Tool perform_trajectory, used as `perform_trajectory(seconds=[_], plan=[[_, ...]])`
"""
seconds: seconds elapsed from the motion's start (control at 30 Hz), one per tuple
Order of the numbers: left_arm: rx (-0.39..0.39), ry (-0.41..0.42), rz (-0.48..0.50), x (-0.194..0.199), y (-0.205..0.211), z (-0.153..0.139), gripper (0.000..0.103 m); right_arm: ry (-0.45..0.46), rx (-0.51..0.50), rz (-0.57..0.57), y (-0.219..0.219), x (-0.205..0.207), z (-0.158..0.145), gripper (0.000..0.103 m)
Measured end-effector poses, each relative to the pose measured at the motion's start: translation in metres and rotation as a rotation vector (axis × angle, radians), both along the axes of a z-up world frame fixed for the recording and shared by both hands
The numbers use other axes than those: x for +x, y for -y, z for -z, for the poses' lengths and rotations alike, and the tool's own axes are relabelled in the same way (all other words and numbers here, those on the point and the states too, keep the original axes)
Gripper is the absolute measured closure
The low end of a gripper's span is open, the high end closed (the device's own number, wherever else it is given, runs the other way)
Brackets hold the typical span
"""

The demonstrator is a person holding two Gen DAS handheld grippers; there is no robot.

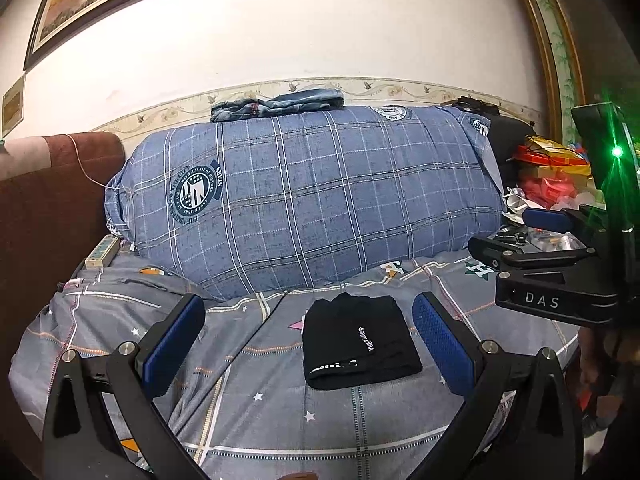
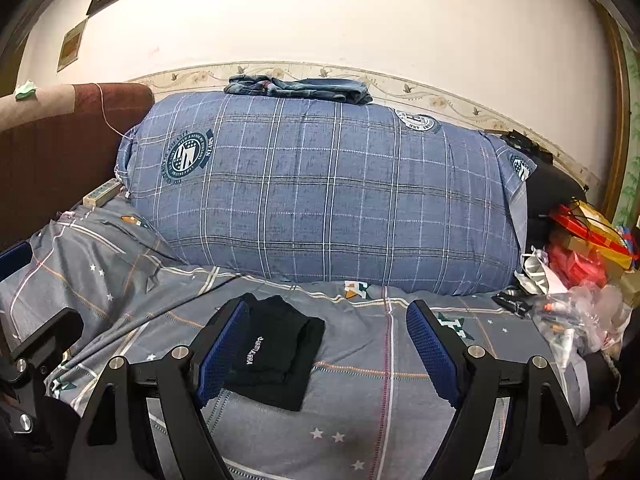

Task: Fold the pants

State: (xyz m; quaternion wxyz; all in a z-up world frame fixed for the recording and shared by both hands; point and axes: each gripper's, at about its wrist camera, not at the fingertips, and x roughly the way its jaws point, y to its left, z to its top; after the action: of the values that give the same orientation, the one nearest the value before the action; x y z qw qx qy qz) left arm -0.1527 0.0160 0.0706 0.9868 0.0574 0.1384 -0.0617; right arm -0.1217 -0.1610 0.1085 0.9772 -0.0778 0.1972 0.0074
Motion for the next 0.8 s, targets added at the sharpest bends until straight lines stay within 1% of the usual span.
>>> perform_trajectory(seconds=[0.23, 0.4, 0.8], plan=[[0.014, 0.004, -0.031, 0.003, 0.001, 0.003, 0.000, -0.008, 0.001, -0.002, -0.001, 0.003, 0.003, 0.021], [0.003, 0.001, -0.046, 0.005, -0.004, 0.004, 0.000, -0.007, 0.003, -0.006, -0.001, 0.005, 0.002, 0.021], [0.000, -0.055, -0.059, 0.019, -0.007, 0.015, 0.000, -0.025, 0.006, -0.010, -0.004, 0.011, 0.008, 0.021]])
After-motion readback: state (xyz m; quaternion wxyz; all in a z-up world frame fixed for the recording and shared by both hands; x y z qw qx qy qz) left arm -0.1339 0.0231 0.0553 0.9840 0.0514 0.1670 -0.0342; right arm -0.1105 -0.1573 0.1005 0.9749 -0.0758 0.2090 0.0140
